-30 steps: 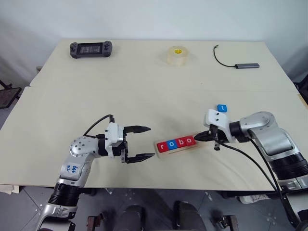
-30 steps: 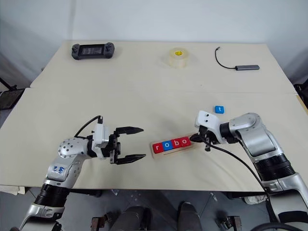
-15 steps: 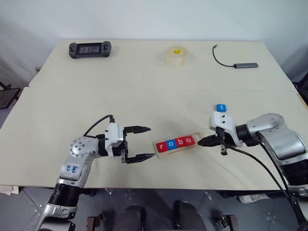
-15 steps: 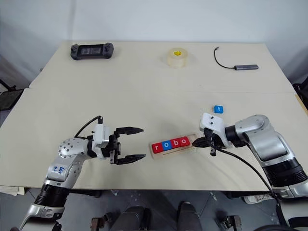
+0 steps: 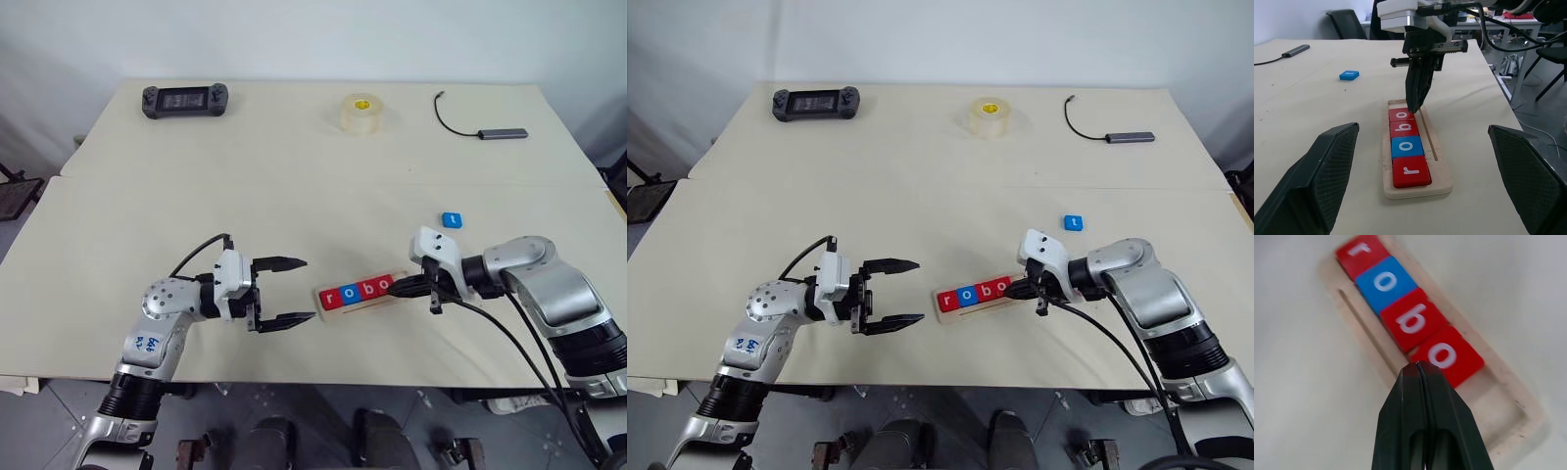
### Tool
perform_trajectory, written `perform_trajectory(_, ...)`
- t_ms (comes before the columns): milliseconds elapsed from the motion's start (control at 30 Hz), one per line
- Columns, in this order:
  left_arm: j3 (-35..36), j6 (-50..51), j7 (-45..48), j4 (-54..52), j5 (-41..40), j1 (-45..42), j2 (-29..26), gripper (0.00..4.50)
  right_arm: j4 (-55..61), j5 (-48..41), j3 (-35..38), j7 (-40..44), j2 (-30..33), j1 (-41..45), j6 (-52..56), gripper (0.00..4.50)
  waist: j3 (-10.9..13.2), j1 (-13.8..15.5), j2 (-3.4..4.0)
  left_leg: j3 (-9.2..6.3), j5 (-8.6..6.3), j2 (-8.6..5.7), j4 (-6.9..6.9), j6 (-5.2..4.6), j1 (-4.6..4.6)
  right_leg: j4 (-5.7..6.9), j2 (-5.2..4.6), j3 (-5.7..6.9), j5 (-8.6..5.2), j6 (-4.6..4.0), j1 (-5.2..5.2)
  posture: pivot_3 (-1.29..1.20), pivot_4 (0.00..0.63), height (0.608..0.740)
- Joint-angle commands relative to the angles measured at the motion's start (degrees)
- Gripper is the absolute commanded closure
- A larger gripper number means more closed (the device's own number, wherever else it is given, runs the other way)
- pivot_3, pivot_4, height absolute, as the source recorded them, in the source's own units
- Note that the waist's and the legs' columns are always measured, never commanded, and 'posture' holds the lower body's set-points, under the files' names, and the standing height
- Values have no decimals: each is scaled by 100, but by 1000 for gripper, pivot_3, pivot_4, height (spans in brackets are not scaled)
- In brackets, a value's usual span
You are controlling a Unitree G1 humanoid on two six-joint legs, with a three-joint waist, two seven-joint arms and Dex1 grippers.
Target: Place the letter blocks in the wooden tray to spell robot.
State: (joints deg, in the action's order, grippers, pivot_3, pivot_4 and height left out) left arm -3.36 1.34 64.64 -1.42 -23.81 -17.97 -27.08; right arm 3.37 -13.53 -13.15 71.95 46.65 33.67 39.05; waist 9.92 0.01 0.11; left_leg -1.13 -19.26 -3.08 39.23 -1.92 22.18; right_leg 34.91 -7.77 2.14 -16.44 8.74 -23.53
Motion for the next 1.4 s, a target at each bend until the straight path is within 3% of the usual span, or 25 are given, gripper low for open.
perform_trajectory(33, 10, -22, 24, -179, -56, -6, -16, 0, -438, 158, 187, -189, -35, 421, -475, 4480, 0, -5, 0, 0, 0, 0, 1, 0, 0, 0, 0, 0, 0, 0, 0, 0, 150, 740)
perform_trajectory(167, 8, -19, 13, -171, -59, -18, 1, 0, -1224, 368, 155, -467, -289, 770, -982, 4480, 0, -15, 0, 1, 1, 3, 0, 2, -1, 2, 5, 0, 0, -1, -2, 0, 150, 740)
perform_trajectory(467, 3, -18, 2, -179, -46, -3, 2, 0, -2754, 895, -265, -179, -743, 1259, -2000, 4480, 0, -14, 0, 2, 1, 0, -1, 1, 0, 3, 3, 1, -1, -1, -3, 0, 150, 740)
perform_trajectory(667, 40, -5, -46, -229, -48, 67, -28, 0, -2525, 885, -330, 334, -696, 1156, -1956, 4480, 0, -24, 0, 2, 1, 2, -1, 1, 0, 3, 6, 2, -1, -1, -3, 0, 150, 740)
perform_trajectory(1200, 17, 17, -33, -199, -56, 4, -24, 0, -1744, 668, -45, 535, -469, 730, -1612, 4480, 0, -4, 0, 1, 1, 1, 0, 1, 0, 4, 3, 2, 0, -1, -3, 0, 150, 740)
perform_trajectory(1400, -5, 22, 9, -155, -55, -39, -16, 0, -1471, 436, 782, -176, -404, 420, -1997, 4480, 0, -9, 0, 2, 1, 1, 0, 2, -1, 5, 3, 2, -1, -1, -3, 0, 150, 740)
